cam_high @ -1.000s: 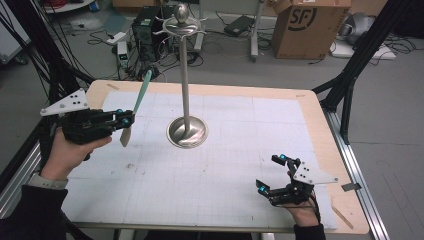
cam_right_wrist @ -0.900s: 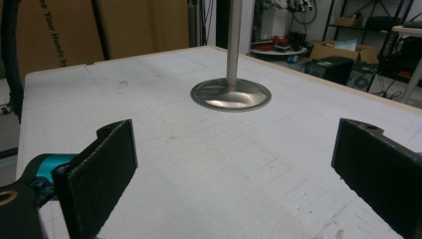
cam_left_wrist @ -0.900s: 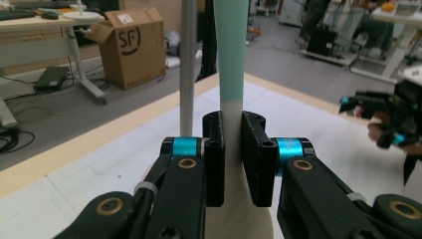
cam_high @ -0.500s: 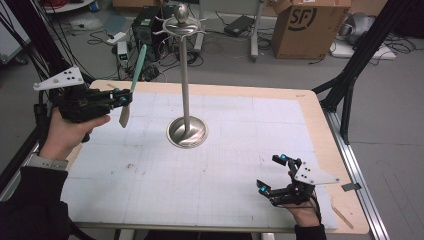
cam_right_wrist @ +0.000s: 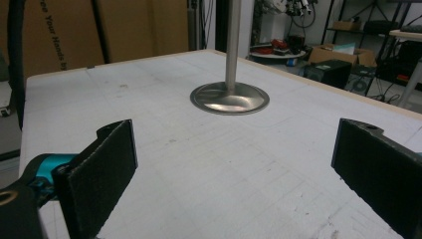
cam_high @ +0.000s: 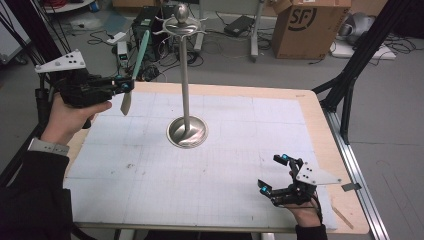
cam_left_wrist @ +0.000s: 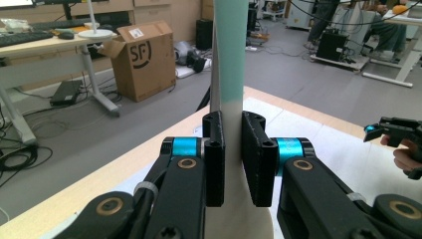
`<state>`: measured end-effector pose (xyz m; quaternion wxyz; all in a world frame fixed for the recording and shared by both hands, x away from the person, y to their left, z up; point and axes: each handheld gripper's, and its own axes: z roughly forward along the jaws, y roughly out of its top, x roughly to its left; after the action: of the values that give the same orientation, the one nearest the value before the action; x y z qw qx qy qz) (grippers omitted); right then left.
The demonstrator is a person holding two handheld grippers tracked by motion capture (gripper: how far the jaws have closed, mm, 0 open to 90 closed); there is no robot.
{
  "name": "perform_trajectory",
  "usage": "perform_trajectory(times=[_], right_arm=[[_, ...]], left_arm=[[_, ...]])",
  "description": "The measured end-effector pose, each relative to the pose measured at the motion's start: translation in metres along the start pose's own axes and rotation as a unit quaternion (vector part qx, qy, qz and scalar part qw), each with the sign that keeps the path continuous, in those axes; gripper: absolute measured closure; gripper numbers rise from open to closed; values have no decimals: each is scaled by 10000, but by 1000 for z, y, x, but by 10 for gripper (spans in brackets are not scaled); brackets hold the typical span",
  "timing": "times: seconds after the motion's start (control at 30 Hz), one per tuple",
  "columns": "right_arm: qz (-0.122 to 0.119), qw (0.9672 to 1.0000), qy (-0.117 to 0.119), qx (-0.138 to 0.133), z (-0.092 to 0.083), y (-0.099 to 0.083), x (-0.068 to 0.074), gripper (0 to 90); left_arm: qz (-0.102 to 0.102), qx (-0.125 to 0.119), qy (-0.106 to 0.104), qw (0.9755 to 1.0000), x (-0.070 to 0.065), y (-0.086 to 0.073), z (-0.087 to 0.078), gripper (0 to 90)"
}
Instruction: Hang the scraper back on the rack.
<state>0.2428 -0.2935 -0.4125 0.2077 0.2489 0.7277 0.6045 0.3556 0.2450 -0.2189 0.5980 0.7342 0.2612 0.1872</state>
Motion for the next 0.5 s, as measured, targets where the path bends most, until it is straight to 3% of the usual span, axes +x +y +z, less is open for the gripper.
perform_trajectory(times=[0.5], right_arm=[[4,10000,-8,-18,-1,0,0,27]], left_arm=[[-61,-19,-50,10000,3,-2,17,804]])
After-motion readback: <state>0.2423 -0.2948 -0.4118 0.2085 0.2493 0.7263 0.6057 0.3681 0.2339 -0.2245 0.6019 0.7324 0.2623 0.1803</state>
